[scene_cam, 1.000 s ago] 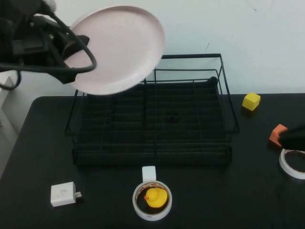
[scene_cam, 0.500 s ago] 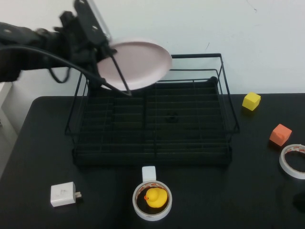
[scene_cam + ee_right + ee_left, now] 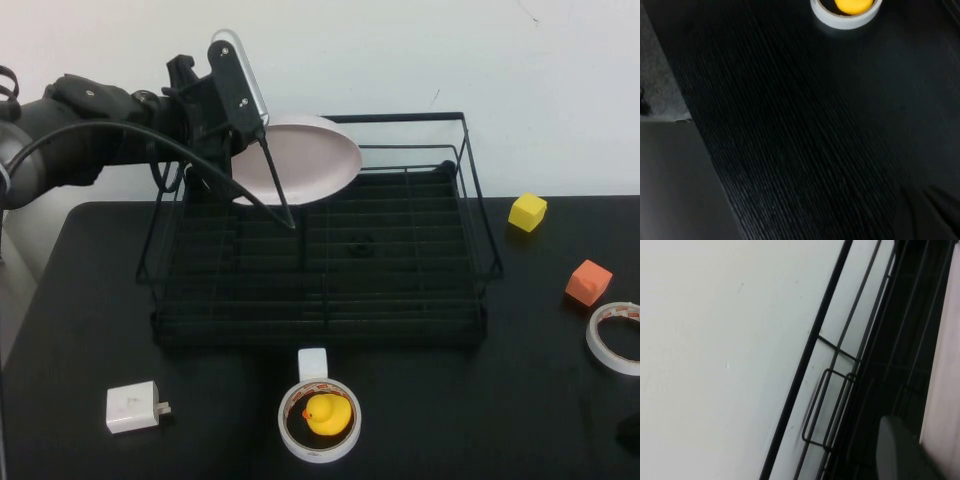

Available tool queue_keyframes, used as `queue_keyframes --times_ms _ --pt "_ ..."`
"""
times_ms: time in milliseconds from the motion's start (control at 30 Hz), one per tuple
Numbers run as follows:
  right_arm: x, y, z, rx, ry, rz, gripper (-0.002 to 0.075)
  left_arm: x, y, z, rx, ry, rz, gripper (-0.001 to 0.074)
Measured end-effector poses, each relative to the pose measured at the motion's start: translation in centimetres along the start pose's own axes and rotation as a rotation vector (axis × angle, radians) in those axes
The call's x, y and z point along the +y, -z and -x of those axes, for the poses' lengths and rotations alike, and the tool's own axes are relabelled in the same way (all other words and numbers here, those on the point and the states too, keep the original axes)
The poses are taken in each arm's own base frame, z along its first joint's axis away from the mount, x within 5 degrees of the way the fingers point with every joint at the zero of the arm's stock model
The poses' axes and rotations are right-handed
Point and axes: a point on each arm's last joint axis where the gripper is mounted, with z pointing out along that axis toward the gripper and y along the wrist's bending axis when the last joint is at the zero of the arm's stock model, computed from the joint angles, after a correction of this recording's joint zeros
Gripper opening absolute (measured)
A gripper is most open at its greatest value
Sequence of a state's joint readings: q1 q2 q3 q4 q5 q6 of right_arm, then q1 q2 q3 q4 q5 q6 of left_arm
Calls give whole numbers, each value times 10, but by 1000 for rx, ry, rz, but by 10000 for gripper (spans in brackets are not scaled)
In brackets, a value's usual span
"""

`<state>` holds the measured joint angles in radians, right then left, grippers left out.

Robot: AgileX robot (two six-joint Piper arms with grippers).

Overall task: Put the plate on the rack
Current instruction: Place the plate on the rack

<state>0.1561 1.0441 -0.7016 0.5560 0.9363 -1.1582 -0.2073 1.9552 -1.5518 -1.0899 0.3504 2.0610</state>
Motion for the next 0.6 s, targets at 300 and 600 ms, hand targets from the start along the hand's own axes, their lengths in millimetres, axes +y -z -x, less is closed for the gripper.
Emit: queue_keyframes --times_ms 300,600 --pt "0 0 0 1 10 1 5 -9 -12 -10 33 -68 -36 92" --pt "0 0 0 1 12 1 5 -8 -15 -14 54 -112 -7 92"
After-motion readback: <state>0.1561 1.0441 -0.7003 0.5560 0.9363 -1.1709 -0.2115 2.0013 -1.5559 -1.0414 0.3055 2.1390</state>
